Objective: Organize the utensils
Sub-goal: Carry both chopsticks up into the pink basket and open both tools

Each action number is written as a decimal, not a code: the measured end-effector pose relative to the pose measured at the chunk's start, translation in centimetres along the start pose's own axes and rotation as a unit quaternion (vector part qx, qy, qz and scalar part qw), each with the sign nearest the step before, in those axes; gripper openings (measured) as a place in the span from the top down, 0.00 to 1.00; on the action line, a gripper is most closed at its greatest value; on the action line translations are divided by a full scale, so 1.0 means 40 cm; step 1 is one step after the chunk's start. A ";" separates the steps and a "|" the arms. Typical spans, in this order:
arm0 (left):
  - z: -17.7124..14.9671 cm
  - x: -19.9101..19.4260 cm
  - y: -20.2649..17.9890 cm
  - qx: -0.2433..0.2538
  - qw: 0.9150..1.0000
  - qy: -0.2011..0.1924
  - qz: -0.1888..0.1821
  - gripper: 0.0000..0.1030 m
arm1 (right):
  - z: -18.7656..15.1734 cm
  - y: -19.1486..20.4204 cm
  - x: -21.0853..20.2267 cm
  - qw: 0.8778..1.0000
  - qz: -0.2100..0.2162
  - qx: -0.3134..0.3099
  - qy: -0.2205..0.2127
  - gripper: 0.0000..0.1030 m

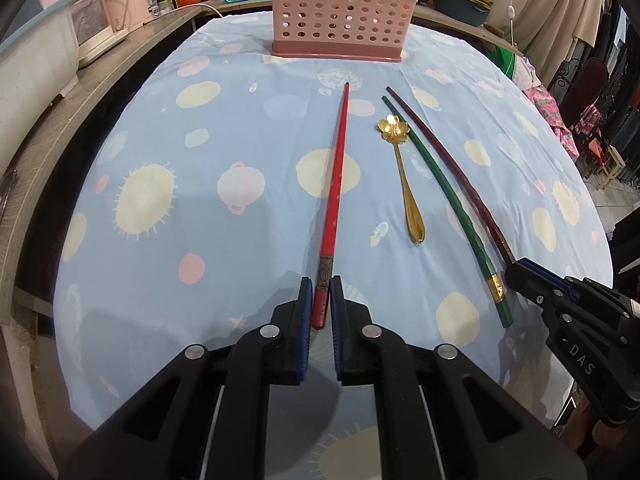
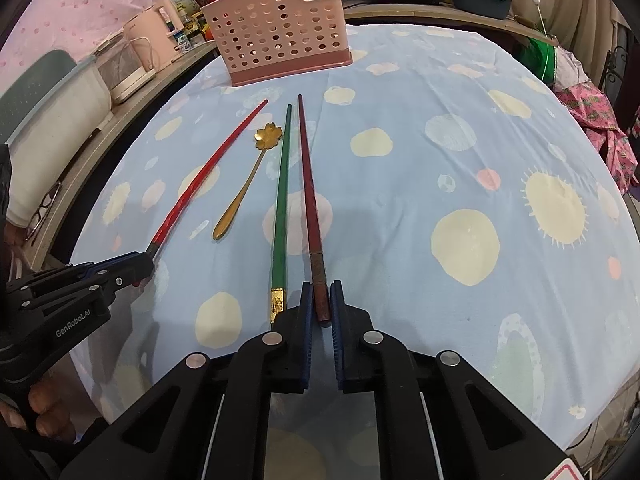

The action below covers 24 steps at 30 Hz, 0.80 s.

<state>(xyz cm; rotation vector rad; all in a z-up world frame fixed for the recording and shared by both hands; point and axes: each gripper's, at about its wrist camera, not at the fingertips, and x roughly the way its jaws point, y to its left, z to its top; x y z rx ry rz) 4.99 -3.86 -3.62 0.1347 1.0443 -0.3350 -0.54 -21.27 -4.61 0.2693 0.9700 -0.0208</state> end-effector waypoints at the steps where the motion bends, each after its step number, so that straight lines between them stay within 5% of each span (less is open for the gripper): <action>1: 0.001 -0.003 0.001 -0.001 1.000 -0.002 0.001 0.92 | 0.002 -0.002 -0.003 1.000 0.000 0.001 -0.002 0.91; 24: 0.112 -0.133 0.035 -0.028 0.997 -0.078 0.005 0.92 | 0.170 -0.022 -0.172 0.992 0.051 0.029 -0.114 0.92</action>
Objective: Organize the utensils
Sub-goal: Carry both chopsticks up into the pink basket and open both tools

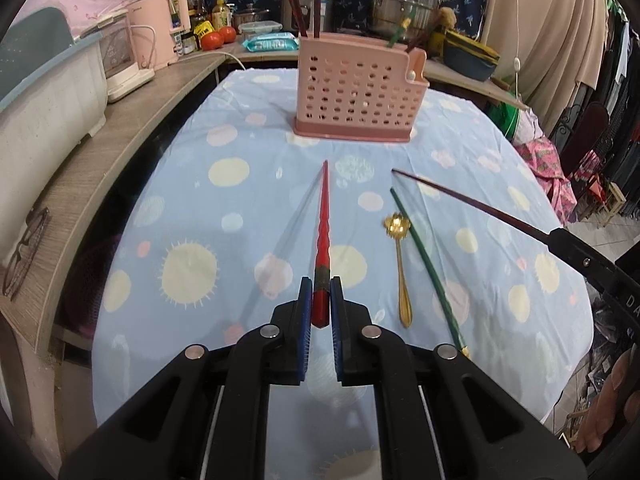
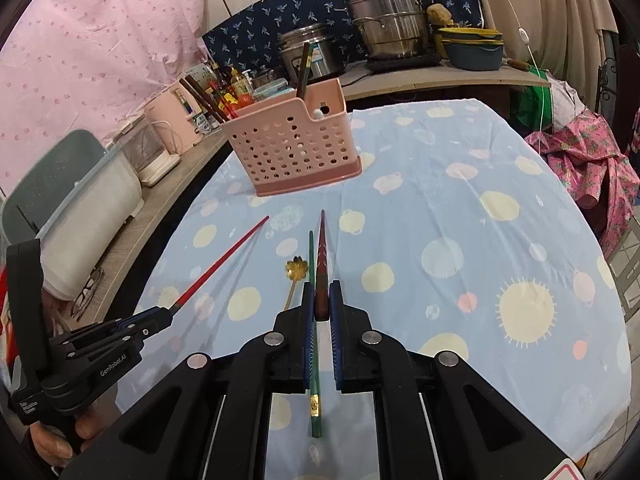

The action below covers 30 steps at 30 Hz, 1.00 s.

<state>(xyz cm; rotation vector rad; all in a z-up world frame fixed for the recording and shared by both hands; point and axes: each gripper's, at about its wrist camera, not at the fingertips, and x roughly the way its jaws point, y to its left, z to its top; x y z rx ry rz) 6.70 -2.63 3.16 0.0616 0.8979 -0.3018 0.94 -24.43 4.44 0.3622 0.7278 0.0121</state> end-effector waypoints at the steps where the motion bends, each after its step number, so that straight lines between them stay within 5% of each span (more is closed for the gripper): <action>1: 0.012 -0.005 0.002 -0.003 1.000 -0.004 -0.001 0.92 | 0.012 -0.001 -0.005 1.000 0.002 0.000 -0.006 0.92; 30: 0.367 -0.101 0.019 -0.017 0.990 -0.138 -0.018 0.93 | 0.337 0.033 -0.050 0.991 0.029 -0.010 -0.134 0.92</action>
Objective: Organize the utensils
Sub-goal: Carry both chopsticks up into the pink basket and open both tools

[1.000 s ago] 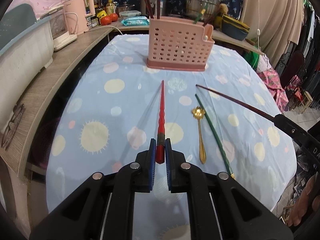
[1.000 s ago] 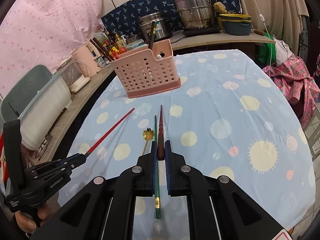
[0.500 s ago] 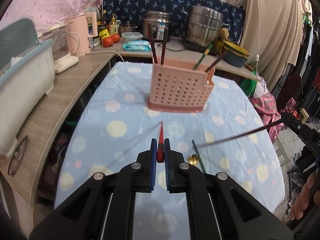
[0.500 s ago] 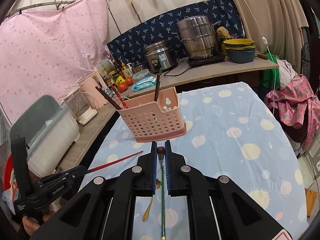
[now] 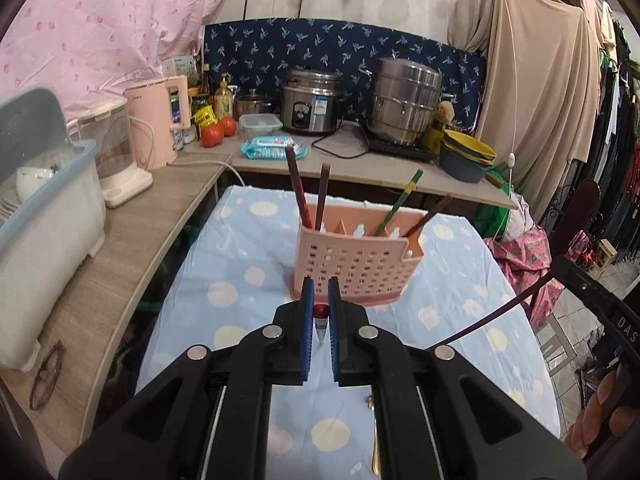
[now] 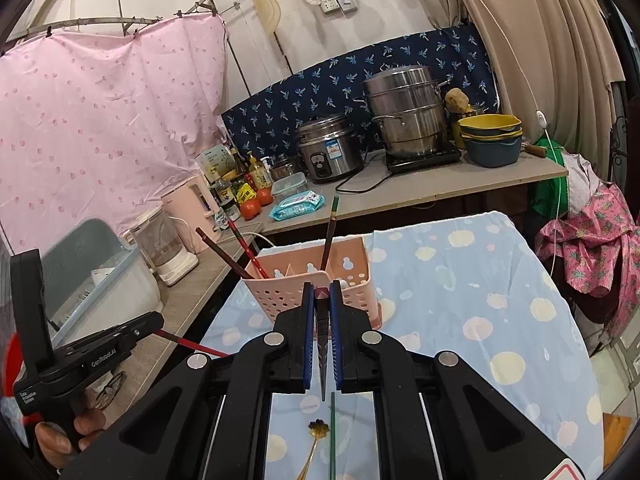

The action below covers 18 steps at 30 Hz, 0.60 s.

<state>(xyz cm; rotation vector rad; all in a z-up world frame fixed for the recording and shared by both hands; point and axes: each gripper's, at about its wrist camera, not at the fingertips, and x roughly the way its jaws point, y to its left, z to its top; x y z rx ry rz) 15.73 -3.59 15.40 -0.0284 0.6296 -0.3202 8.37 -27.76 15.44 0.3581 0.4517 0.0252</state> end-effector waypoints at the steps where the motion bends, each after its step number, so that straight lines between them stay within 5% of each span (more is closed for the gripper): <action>1: 0.011 0.001 -0.003 0.000 1.000 -0.003 0.000 0.93 | 0.009 0.001 0.003 1.000 0.001 0.000 -0.003 0.92; 18: 0.256 -0.037 -0.072 0.015 0.993 -0.115 -0.019 0.93 | 0.190 0.016 0.041 0.997 0.015 0.005 -0.077 0.92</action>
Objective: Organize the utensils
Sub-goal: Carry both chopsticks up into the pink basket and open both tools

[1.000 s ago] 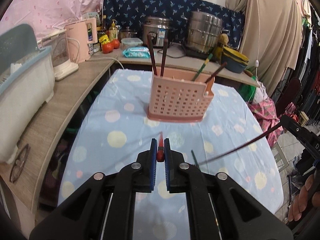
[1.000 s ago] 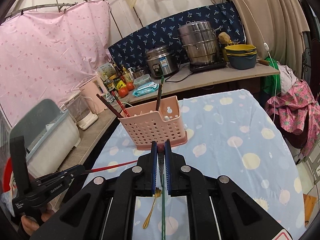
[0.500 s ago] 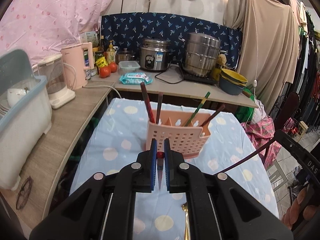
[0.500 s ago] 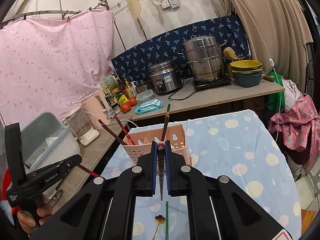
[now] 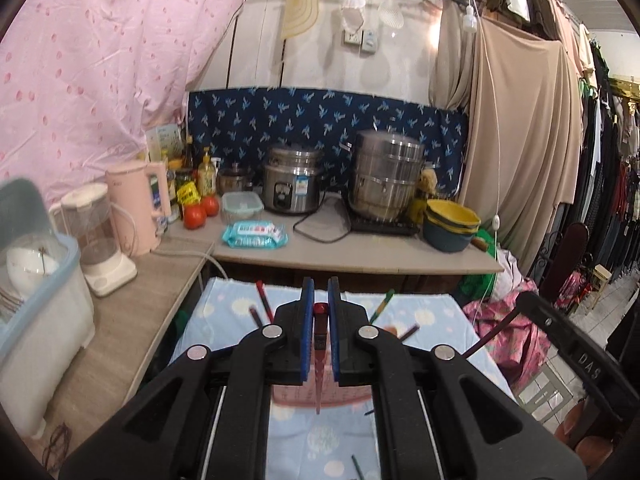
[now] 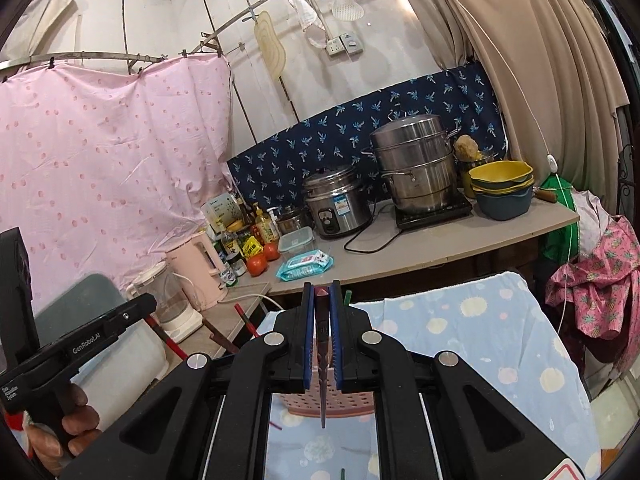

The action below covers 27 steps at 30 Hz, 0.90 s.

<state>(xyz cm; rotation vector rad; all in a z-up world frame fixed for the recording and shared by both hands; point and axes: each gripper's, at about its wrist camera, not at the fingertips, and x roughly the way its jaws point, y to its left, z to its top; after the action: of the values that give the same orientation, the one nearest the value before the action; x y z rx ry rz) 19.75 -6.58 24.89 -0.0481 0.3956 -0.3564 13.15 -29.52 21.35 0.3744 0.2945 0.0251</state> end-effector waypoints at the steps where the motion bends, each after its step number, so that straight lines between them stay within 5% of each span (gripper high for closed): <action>1: 0.019 0.003 -0.003 0.000 1.000 -0.008 -0.001 0.93 | 0.011 0.000 0.008 1.000 0.003 0.002 -0.003 0.92; 9: 0.131 0.049 -0.014 0.010 0.998 -0.063 0.004 0.93 | 0.083 0.020 0.073 1.000 0.012 0.005 -0.026 0.92; 27: 0.147 0.181 0.040 -0.005 0.999 -0.051 0.013 0.93 | 0.116 0.021 0.209 0.999 0.019 0.022 -0.019 0.92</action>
<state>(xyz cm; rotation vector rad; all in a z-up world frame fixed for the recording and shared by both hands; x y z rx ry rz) 28.80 -7.74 27.45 -0.0698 0.2964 -0.3241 22.52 -29.75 23.43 0.4232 0.2501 0.0498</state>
